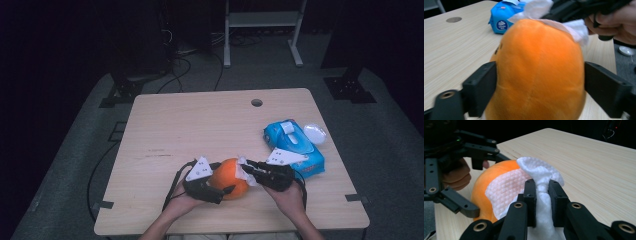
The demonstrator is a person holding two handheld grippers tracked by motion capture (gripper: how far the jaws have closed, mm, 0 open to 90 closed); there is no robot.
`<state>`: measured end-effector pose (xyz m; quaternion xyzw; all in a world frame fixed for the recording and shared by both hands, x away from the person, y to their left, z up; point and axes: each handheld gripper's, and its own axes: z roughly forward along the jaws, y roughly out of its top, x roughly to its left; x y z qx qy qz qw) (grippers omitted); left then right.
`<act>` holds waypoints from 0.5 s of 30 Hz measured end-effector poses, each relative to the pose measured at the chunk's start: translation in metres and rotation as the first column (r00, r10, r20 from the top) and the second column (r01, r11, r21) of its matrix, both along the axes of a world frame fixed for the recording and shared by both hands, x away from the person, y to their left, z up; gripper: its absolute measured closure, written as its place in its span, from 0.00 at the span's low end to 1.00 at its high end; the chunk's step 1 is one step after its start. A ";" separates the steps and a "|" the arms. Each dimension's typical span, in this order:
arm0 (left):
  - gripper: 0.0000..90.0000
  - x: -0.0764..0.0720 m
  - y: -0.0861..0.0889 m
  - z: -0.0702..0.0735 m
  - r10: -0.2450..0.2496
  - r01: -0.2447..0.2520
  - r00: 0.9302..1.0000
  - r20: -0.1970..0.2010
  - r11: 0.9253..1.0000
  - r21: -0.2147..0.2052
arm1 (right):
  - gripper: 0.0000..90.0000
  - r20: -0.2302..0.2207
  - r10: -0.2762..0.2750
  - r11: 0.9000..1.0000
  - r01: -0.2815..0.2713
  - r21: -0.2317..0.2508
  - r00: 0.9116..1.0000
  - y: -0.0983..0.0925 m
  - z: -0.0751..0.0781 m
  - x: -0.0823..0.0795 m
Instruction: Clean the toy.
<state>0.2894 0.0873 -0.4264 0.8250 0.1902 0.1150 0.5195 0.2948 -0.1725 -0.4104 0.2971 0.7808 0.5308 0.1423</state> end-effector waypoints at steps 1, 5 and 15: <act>0.23 -0.001 0.000 0.000 -0.010 0.010 1.000 0.005 1.000 0.003 | 0.86 -0.006 -0.005 1.000 0.005 0.005 1.000 -0.002 0.000 0.001; 0.22 0.000 0.000 -0.001 -0.002 0.002 1.000 0.003 1.000 -0.010 | 0.86 -0.017 -0.021 1.000 0.021 0.023 1.000 -0.006 -0.003 0.003; 0.36 0.004 0.003 -0.005 0.051 -0.051 0.999 -0.002 0.999 -0.015 | 0.86 0.056 0.040 0.999 -0.041 0.018 0.998 0.013 0.010 -0.014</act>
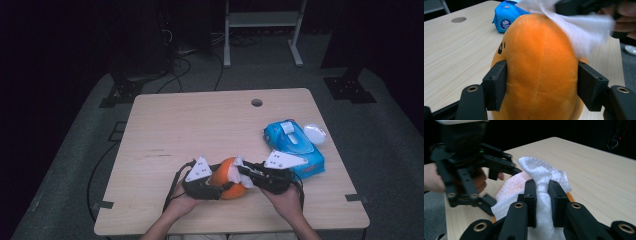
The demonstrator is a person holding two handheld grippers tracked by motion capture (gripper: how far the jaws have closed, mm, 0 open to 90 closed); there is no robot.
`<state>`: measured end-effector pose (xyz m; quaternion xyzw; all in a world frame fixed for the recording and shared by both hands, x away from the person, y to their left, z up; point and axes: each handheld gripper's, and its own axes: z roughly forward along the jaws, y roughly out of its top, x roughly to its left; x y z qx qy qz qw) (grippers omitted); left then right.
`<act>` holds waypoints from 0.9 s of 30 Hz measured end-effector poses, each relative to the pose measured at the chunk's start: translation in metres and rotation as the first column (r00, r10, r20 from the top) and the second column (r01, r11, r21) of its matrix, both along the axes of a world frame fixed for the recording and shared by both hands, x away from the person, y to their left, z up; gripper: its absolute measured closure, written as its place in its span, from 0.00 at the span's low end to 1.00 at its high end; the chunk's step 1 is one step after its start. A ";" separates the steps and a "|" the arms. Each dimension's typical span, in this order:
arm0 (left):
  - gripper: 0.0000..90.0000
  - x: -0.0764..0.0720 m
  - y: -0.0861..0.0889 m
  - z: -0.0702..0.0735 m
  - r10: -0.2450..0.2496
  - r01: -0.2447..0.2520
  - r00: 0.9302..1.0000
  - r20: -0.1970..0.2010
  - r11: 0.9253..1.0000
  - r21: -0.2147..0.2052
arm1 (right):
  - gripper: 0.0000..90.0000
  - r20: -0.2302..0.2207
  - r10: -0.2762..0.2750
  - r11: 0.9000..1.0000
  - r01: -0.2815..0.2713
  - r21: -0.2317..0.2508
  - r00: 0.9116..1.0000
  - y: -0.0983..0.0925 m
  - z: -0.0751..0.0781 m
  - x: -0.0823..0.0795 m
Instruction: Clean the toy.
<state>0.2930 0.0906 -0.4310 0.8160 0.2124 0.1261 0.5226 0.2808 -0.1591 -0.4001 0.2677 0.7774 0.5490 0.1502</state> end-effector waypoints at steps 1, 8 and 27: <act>0.36 0.001 0.000 0.000 0.009 -0.009 1.000 -0.007 1.000 -0.003 | 0.86 0.025 0.013 1.000 -0.013 -0.011 1.000 0.003 0.001 -0.002; 0.34 0.002 -0.001 -0.001 0.025 -0.026 0.999 -0.021 0.999 -0.022 | 0.86 0.023 -0.031 0.999 0.031 -0.019 0.999 -0.003 -0.002 0.004; 0.34 0.000 -0.004 -0.001 0.056 -0.056 0.998 -0.021 0.998 -0.022 | 0.86 0.028 -0.067 0.997 0.068 -0.024 0.997 -0.008 -0.005 0.004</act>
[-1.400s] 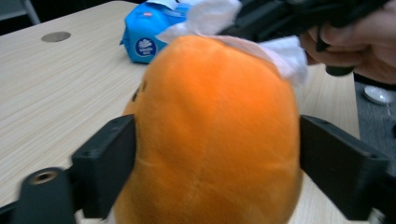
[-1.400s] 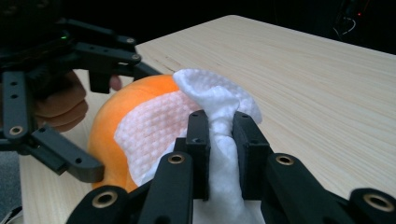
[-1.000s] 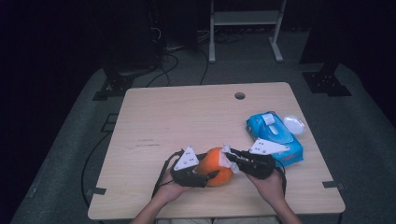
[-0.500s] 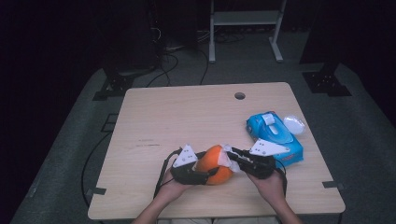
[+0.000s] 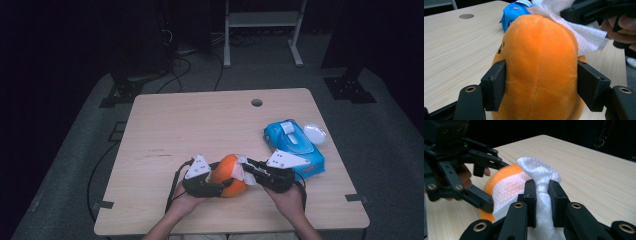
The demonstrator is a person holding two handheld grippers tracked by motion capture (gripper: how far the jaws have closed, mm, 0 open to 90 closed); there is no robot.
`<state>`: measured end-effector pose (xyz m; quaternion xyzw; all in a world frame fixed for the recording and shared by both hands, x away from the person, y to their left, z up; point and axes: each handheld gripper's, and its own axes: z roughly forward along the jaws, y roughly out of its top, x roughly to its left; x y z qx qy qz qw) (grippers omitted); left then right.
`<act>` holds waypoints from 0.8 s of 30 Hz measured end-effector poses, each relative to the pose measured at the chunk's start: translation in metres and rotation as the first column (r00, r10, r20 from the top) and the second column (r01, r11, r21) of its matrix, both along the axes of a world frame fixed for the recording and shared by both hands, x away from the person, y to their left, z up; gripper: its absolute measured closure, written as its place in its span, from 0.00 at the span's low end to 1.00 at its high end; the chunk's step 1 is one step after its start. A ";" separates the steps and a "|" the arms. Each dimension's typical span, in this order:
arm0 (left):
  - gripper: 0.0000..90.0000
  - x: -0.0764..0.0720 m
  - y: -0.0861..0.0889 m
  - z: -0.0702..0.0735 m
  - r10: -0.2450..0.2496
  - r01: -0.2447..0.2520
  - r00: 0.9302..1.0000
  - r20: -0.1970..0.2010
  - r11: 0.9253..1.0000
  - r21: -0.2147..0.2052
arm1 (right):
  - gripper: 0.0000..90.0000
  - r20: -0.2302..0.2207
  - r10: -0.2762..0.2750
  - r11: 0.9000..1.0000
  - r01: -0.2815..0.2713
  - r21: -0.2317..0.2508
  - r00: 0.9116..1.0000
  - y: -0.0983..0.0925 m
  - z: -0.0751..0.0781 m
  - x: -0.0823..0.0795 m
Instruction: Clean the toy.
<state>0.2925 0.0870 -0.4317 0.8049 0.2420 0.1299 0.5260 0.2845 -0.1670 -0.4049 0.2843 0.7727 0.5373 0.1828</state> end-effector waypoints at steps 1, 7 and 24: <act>0.34 -0.002 -0.002 0.000 -0.009 0.009 1.000 0.012 1.000 0.010 | 0.86 0.010 0.010 1.000 -0.010 0.000 1.000 0.003 0.001 -0.002; 0.35 -0.014 -0.014 -0.001 -0.055 0.049 0.995 0.084 0.996 0.074 | 0.86 0.043 0.044 0.999 -0.043 -0.014 0.998 0.012 0.006 -0.005; 0.32 -0.014 -0.017 -0.006 -0.107 0.096 0.989 0.097 0.989 0.111 | 0.86 0.057 0.070 0.996 -0.067 -0.060 0.996 0.022 0.009 -0.013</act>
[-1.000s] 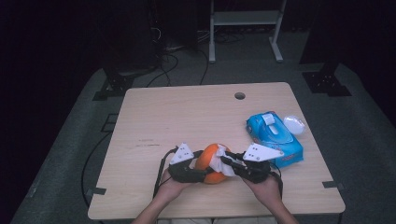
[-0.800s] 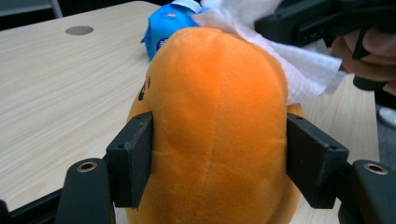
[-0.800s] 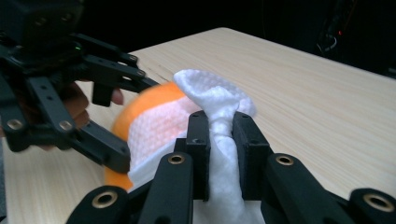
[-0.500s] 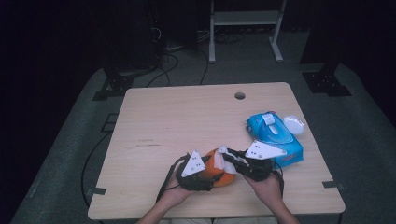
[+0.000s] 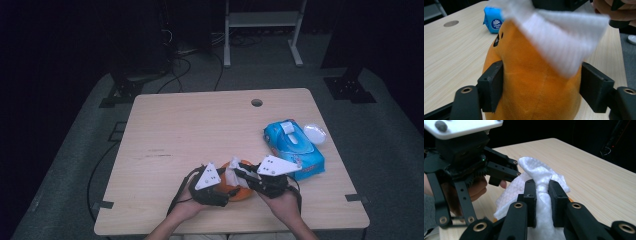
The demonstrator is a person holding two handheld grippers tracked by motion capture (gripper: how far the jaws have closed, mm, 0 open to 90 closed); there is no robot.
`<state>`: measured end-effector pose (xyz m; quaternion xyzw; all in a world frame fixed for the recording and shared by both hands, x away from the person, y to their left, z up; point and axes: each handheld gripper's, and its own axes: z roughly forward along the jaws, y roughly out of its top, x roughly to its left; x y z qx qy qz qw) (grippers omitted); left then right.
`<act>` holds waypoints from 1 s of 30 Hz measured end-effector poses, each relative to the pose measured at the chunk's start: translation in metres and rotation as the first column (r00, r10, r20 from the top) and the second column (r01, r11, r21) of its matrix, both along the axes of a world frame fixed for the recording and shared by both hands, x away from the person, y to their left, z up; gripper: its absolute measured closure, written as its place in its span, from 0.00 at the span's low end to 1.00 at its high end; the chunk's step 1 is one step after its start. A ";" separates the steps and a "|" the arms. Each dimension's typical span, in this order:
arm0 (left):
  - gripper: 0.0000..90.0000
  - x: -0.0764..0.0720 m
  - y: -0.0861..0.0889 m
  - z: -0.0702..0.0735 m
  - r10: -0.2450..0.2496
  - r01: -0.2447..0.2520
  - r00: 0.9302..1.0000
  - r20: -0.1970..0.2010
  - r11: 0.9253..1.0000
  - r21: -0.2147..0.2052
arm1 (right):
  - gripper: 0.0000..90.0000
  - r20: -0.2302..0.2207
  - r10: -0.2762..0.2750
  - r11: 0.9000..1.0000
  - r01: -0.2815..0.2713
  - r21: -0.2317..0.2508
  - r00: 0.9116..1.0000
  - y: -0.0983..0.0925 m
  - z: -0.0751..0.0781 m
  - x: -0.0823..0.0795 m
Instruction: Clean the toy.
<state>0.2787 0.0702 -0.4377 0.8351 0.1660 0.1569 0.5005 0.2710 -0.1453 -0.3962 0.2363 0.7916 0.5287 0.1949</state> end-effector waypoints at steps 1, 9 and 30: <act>0.33 -0.001 -0.001 0.000 0.001 -0.001 1.000 0.008 1.000 0.003 | 0.86 0.001 -0.006 1.000 0.006 -0.014 1.000 0.002 0.000 0.000; 0.36 -0.004 -0.005 -0.002 -0.035 0.035 0.998 0.046 0.999 0.017 | 0.86 -0.091 -0.134 0.990 0.137 0.027 0.987 -0.034 -0.008 0.025; 0.35 -0.003 -0.001 -0.003 -0.035 0.035 0.998 0.053 0.999 0.008 | 0.86 -0.168 -0.124 0.991 0.131 0.026 0.978 -0.046 -0.020 0.033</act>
